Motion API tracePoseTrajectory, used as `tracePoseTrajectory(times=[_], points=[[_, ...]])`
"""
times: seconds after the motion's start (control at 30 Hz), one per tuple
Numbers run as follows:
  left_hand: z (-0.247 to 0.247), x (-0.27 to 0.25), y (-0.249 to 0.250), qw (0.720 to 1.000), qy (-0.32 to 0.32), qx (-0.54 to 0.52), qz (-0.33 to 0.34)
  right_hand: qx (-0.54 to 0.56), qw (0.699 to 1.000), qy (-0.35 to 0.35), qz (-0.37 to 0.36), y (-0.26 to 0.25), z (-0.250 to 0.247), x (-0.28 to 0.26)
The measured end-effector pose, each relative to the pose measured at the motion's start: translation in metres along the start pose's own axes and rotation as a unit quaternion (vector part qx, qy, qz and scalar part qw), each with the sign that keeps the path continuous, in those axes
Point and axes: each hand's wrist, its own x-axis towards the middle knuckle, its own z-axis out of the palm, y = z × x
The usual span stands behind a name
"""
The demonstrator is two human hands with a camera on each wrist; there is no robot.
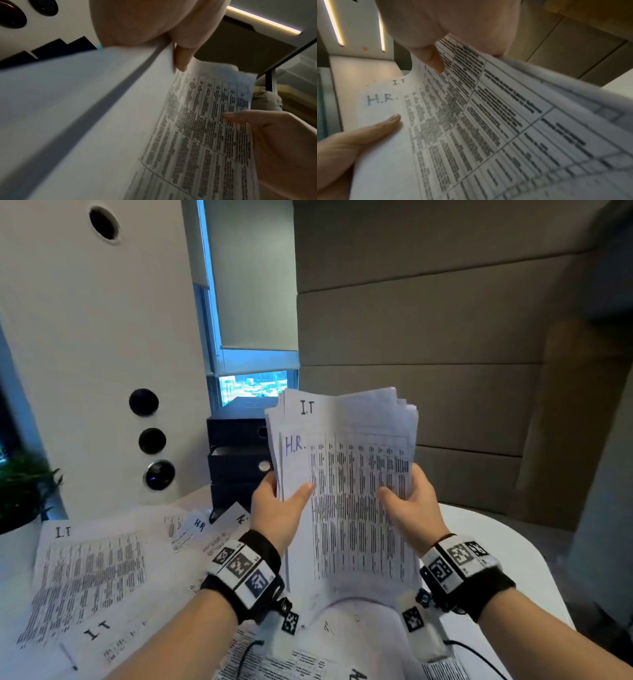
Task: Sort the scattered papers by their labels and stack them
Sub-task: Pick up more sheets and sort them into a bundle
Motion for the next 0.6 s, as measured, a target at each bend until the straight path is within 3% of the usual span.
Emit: tracePoseTrajectory(times=[0.07, 0.17, 0.23, 0.33, 0.47, 0.53, 0.6], points=[[0.001, 0.001, 0.006, 0.999, 0.030, -0.010, 0.019, 0.020, 0.999, 0.029, -0.033, -0.005, 0.003, 0.000], [-0.006, 0.001, 0.008, 1.000, 0.015, -0.015, 0.012, 0.049, 0.998, 0.046, -0.010, -0.008, 0.000, 0.000], [-0.004, 0.001, 0.008, 1.000, -0.007, 0.020, -0.002, 0.035, 0.999, -0.016, 0.020, -0.009, 0.002, 0.000], [-0.002, 0.013, 0.014, 0.999, 0.045, 0.007, -0.013, -0.027, 0.996, -0.076, 0.022, -0.010, 0.014, 0.008], [-0.034, 0.041, 0.020, 0.985, 0.137, -0.066, -0.080, -0.154, 0.984, 0.011, 0.084, 0.008, 0.004, 0.021], [-0.048, 0.046, 0.010, 0.984, 0.118, -0.069, -0.112, -0.085, 0.990, 0.029, 0.109, 0.021, 0.000, 0.022], [-0.050, 0.044, -0.005, 0.976, 0.083, -0.139, -0.145, 0.085, 0.985, 0.009, 0.151, 0.024, 0.005, 0.021]])
